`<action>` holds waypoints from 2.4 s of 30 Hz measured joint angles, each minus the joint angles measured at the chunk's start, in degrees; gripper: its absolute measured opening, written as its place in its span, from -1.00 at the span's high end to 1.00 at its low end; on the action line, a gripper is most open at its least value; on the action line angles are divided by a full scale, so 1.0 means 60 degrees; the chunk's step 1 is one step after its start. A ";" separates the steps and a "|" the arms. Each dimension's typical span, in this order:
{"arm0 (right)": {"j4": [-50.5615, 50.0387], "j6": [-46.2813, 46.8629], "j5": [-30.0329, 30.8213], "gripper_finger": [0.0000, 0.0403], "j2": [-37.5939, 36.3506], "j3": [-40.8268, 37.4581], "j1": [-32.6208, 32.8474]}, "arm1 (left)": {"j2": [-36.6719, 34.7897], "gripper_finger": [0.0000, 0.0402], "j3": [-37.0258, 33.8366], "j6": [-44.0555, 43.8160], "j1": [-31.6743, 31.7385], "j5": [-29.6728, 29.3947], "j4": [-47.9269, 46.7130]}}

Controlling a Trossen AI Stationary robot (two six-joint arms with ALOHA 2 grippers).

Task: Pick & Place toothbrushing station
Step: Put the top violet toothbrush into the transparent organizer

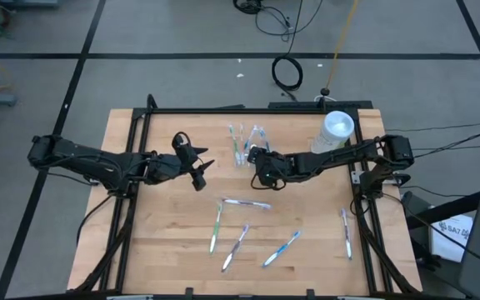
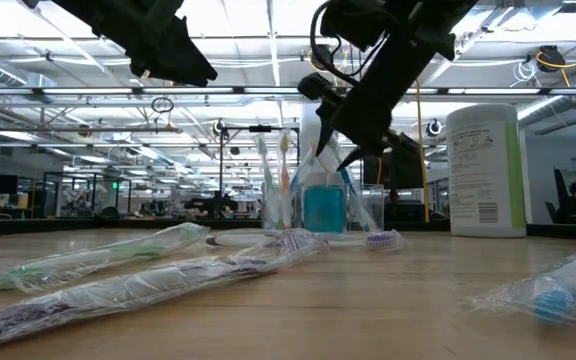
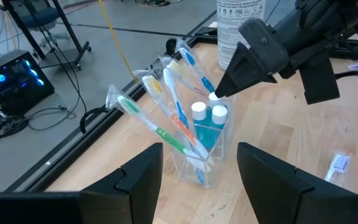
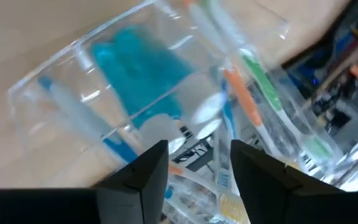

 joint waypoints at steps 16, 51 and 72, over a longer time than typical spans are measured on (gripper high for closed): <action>0.0272 0.7410 0.1645 0.22 -0.0276 0.0018 0.1876 | 0.0000 -0.06 0.0000 -0.0074 0.0000 0.0068 0.0004; 0.5932 1.6612 -0.3744 -0.17 -0.0045 -0.4255 0.2871 | 0.0004 -0.06 0.0004 -0.0452 -0.0011 0.0634 0.0235; 0.5801 1.6355 -0.3901 0.54 0.0597 -0.4258 0.2492 | 0.0004 -0.06 0.0004 -0.0459 -0.0011 0.0637 0.0208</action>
